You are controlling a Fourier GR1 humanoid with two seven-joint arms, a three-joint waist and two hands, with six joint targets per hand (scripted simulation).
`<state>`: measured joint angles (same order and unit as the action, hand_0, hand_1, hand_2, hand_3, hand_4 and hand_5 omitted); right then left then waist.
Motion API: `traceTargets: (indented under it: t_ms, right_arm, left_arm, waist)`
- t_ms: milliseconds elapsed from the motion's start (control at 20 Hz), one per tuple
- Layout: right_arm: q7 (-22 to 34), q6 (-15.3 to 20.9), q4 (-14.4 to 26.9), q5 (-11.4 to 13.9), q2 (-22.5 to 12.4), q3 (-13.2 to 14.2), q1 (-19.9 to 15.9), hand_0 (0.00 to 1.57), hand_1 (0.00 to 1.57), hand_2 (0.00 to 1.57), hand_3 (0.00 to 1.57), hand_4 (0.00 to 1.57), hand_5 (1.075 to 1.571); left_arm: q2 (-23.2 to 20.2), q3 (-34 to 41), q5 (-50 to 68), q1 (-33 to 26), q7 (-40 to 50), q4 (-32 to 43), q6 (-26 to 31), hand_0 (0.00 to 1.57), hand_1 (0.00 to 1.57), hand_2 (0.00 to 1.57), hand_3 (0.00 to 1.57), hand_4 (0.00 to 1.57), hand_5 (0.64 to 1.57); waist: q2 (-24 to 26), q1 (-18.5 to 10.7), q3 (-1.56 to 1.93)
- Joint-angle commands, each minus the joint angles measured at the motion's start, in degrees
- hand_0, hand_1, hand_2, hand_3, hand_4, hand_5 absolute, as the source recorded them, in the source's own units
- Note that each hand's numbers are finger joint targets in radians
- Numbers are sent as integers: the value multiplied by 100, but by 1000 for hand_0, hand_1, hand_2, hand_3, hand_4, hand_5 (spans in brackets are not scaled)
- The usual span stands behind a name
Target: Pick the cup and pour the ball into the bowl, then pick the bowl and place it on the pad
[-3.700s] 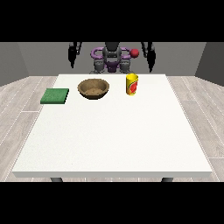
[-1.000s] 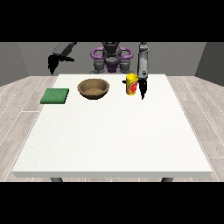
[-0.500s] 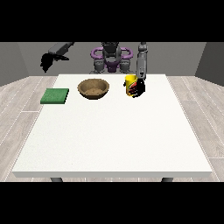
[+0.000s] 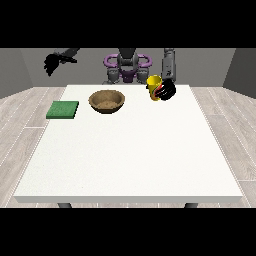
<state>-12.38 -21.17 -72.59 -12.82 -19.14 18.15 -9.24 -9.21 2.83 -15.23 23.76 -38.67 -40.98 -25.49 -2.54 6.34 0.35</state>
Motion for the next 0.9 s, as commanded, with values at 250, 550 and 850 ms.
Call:
traceTargets:
  t_ms: [250,550,850]
  right_arm:
    - [-147,-153,555,-29,-56,106,42,0,0,0,0,0,1568]
    - [-429,-139,787,71,-62,93,-215,0,0,0,0,0,1568]
    - [-461,-166,984,252,-38,-39,-100,0,0,0,0,0,1570]
  left_arm:
    - [-1379,-444,-1141,1372,2259,-23,338,1459,1459,1571,1571,1571,1294]
    - [-768,-804,-1882,1693,3080,-159,-205,1473,1473,1571,1571,1571,1278]
    - [-370,-1671,-3239,2135,4595,-4,-351,1501,1501,1571,1571,1508,1244]
  waist:
    - [351,-102,-26]
    - [73,-39,-31]
    - [486,17,-26]
